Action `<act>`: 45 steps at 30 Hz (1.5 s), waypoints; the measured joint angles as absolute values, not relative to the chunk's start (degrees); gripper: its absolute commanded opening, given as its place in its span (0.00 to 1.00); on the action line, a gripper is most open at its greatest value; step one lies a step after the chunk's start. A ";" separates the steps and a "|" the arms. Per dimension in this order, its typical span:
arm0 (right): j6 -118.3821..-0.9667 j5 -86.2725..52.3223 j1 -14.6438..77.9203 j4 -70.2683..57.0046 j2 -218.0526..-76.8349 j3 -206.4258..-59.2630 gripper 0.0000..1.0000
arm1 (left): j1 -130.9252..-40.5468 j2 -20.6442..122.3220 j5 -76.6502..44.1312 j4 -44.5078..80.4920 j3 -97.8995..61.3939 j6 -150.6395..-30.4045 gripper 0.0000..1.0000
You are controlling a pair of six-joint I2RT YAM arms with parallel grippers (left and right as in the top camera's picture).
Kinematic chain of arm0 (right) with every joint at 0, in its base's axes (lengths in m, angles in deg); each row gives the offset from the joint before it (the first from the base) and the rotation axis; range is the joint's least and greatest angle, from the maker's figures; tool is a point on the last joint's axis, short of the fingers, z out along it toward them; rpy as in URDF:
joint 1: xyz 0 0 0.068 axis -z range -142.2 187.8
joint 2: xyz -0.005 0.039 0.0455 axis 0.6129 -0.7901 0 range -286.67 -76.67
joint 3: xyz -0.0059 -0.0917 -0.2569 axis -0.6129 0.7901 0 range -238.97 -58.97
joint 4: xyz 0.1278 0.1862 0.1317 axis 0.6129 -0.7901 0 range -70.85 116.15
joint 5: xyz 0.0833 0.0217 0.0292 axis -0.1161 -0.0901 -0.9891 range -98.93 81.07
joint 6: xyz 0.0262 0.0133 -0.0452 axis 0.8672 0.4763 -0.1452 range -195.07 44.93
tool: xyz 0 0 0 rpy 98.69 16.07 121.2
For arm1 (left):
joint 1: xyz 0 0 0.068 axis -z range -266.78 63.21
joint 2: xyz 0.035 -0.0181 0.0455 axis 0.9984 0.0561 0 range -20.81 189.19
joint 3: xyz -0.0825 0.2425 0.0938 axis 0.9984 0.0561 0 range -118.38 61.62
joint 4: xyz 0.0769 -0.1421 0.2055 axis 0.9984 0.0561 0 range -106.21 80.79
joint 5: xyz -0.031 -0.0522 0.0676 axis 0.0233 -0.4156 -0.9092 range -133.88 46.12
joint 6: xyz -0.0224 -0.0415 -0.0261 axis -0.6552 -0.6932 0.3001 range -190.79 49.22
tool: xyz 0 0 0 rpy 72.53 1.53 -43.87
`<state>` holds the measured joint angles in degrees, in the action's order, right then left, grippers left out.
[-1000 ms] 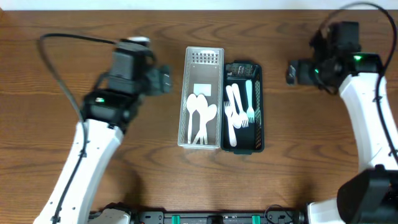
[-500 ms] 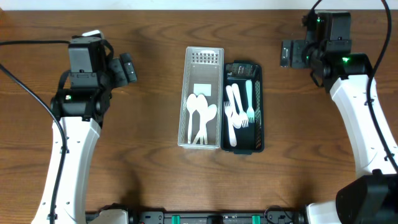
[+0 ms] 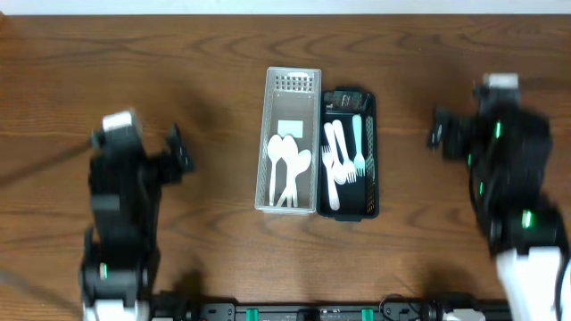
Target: Pack container
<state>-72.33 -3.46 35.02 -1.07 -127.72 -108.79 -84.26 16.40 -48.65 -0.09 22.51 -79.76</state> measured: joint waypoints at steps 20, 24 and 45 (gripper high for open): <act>-70.10 -4.90 32.70 -3.74 -92.38 -79.79 0.99 | -83.28 -8.14 -48.80 7.88 42.29 -79.74 0.98; -69.79 -5.73 32.70 -8.24 -92.38 -79.79 0.99 | -83.28 -8.14 -48.80 12.41 42.31 -79.74 0.98; -69.53 -6.39 32.70 -26.49 -89.99 -79.79 0.99 | -83.28 -8.14 -48.80 30.26 42.36 -79.74 0.98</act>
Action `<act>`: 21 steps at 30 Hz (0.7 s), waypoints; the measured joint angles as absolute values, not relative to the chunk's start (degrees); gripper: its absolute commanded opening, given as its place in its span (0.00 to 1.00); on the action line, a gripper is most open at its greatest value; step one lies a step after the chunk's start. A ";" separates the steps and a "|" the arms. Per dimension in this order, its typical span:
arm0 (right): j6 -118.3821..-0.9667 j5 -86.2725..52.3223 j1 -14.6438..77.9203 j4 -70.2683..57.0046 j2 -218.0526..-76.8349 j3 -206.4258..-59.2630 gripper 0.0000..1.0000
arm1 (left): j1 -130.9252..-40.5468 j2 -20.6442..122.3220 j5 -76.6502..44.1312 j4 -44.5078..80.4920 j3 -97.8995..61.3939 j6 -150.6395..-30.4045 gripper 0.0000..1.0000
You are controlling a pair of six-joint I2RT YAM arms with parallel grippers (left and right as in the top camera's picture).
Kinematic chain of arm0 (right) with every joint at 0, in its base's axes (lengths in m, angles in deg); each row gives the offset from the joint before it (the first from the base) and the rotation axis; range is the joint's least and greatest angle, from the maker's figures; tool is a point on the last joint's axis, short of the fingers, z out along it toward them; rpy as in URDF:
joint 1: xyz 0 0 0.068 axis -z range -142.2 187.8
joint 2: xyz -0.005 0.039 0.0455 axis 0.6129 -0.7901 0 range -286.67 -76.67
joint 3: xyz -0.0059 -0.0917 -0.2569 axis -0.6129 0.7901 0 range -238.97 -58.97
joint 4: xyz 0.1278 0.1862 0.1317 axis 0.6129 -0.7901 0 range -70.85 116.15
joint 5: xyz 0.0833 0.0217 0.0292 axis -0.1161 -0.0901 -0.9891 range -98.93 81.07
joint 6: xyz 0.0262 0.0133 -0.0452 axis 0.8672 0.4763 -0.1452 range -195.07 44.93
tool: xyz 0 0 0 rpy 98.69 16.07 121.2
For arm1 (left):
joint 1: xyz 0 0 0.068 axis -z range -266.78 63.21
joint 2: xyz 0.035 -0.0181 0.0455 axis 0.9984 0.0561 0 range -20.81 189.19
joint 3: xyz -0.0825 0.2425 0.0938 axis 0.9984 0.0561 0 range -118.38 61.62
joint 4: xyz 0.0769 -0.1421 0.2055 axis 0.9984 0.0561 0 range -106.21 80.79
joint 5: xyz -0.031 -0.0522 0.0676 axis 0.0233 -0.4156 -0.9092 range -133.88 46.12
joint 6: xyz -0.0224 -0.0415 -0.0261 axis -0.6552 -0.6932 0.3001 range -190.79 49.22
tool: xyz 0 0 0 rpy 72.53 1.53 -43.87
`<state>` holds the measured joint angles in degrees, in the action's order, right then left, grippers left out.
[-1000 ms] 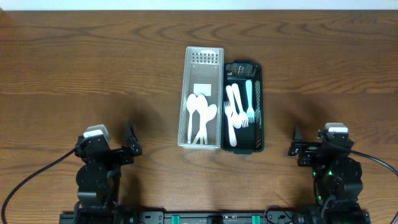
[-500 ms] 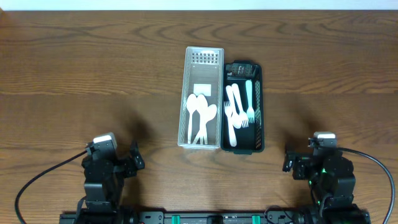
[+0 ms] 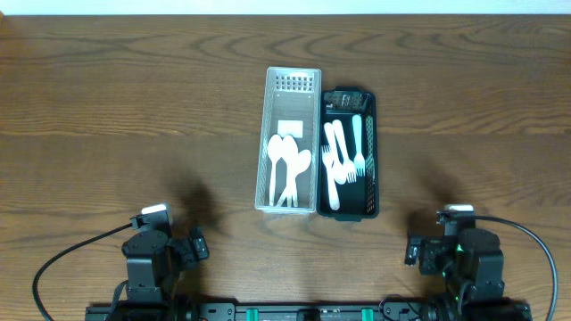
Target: Pack container
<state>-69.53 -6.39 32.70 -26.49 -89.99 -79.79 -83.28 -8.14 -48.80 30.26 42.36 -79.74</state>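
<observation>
A clear plastic tray (image 3: 293, 85) lies at the table's middle with several white spoons (image 3: 287, 165) in its near half. Touching its right side is a black tray (image 3: 372, 152) holding several white forks (image 3: 335, 160), one pale teal fork (image 3: 358, 143) and a dark item (image 3: 346, 97) at its far end. Both arms are folded back at the near edge. My left gripper (image 3: 199, 244) is at the bottom left and my right gripper (image 3: 414, 252) at the bottom right, both far from the trays. Nothing shows between their fingers; the jaws are too small to read.
Brown wooden table (image 3: 107, 107) all around the two trays. Cables loop from each arm base along the near edge (image 3: 62, 267). A black rail (image 3: 303, 312) runs along the bottom.
Both arms have drawn back from mid-table height beside the trays to folded positions at the near edge. The trays and the cutlery in them lie as before.
</observation>
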 measured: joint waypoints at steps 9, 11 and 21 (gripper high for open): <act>-70.67 -6.39 32.70 -0.68 -80.16 -75.04 0.99 | -83.28 -8.14 -48.80 30.29 42.36 -79.74 0.98; -71.02 -6.39 32.68 6.73 -79.11 -71.28 0.99 | -83.28 -8.14 -48.80 30.29 42.36 -79.76 0.98; -71.67 -5.34 31.37 22.21 -77.47 -59.66 0.99 | -83.28 -8.19 -48.80 30.31 42.38 -79.74 0.98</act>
